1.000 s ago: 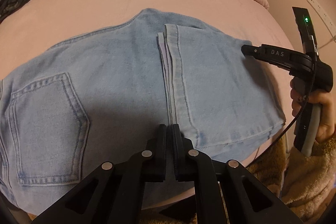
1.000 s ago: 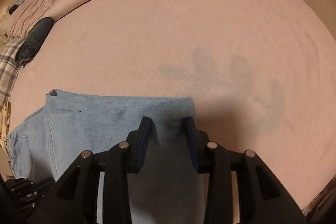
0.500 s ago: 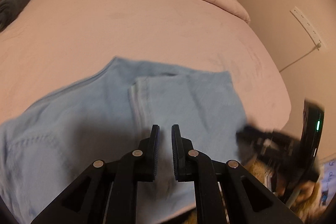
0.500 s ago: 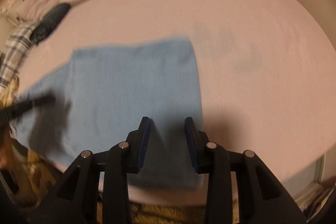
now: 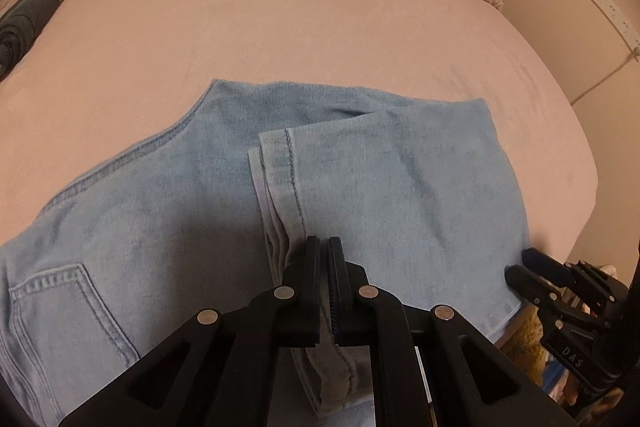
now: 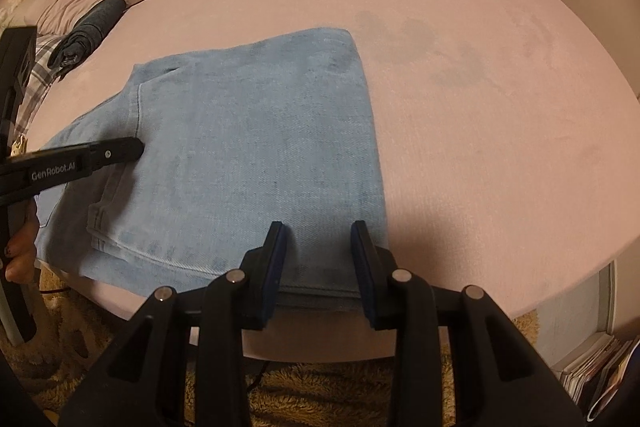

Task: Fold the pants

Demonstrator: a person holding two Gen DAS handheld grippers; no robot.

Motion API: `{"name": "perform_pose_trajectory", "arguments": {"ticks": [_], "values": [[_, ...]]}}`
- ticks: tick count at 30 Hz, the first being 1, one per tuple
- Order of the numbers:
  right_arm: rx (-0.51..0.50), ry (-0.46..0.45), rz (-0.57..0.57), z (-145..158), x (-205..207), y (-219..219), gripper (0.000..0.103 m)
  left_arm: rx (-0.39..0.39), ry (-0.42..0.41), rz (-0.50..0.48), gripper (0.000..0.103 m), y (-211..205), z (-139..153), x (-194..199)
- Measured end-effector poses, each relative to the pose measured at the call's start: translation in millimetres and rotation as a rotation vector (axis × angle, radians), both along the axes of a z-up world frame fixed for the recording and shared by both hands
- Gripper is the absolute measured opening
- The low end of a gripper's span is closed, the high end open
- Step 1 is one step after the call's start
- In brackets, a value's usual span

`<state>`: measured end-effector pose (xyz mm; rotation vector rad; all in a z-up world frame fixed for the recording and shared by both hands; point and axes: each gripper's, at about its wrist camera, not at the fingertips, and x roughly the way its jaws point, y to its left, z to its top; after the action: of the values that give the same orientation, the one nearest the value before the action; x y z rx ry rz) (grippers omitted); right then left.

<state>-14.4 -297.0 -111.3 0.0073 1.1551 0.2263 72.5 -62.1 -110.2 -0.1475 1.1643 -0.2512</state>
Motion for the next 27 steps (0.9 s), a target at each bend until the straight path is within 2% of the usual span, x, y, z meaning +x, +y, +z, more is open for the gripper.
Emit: {"name": "perform_pose_trajectory", "arguments": {"ticks": [15,27], "values": [[0.010,0.022,-0.018,-0.3,1.4,-0.9,0.034,-0.027,0.007,0.005,0.008,18.2,0.4,-25.1],[0.046,0.030,-0.014,-5.0,4.8,-9.0,0.035,-0.052,0.024,0.017,0.008,14.1,0.7,-15.9]]}}
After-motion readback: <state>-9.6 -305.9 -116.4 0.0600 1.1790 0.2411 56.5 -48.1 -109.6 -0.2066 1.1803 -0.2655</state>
